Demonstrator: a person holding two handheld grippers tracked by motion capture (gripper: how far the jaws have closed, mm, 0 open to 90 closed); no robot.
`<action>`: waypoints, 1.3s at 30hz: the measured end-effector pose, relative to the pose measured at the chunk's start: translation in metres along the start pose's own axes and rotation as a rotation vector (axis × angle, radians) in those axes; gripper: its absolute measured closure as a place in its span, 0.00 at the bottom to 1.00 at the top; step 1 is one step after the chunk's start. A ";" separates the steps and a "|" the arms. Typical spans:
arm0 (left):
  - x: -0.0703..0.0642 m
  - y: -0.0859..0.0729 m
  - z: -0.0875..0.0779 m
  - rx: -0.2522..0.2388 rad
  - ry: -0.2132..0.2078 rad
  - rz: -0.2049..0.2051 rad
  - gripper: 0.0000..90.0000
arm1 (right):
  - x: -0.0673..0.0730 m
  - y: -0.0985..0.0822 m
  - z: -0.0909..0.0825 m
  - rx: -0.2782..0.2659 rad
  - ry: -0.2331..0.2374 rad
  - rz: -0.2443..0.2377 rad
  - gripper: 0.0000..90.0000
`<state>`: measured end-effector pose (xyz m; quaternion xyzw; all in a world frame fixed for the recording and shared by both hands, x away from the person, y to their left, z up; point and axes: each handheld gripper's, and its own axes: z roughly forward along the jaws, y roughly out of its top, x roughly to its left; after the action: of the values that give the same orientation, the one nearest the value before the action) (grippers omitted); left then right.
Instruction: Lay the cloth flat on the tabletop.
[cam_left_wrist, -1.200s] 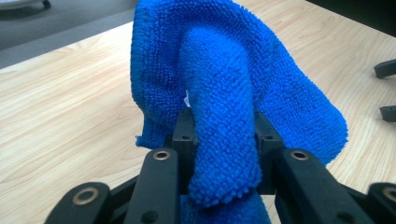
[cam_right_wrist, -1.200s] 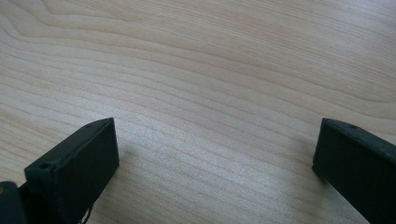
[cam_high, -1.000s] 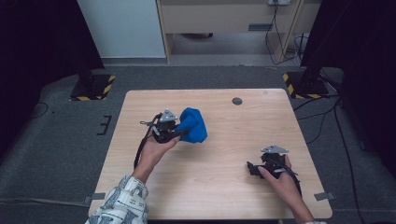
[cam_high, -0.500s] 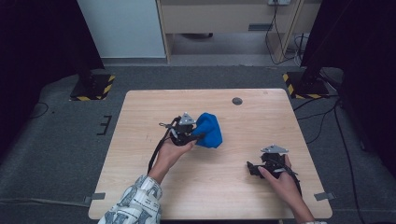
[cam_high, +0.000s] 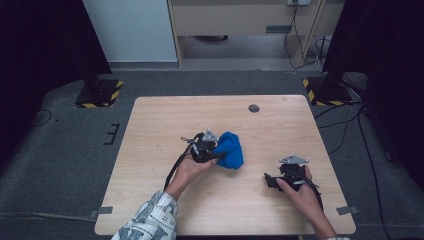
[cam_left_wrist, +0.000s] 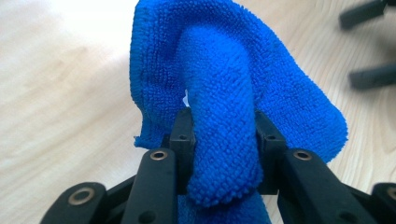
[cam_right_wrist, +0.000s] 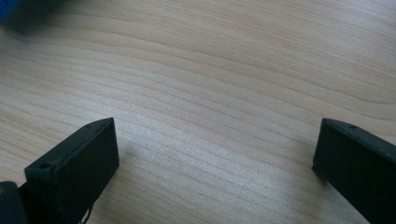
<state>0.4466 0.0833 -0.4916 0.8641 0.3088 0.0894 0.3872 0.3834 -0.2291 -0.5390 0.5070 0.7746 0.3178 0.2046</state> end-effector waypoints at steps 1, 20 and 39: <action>-0.001 -0.002 0.003 0.004 0.000 0.004 0.70 | -0.001 0.001 -0.001 0.010 0.012 -0.016 0.01; 0.007 -0.016 -0.036 -0.183 0.075 -0.034 0.13 | 0.026 0.052 -0.023 -0.146 0.119 -0.172 0.31; 0.014 -0.065 -0.063 -0.139 0.103 -0.055 0.44 | 0.095 0.107 0.009 -0.082 0.264 -0.339 0.77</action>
<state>0.4027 0.1638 -0.4966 0.8208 0.3449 0.1443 0.4319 0.4210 -0.1088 -0.4701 0.3146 0.8554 0.3736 0.1723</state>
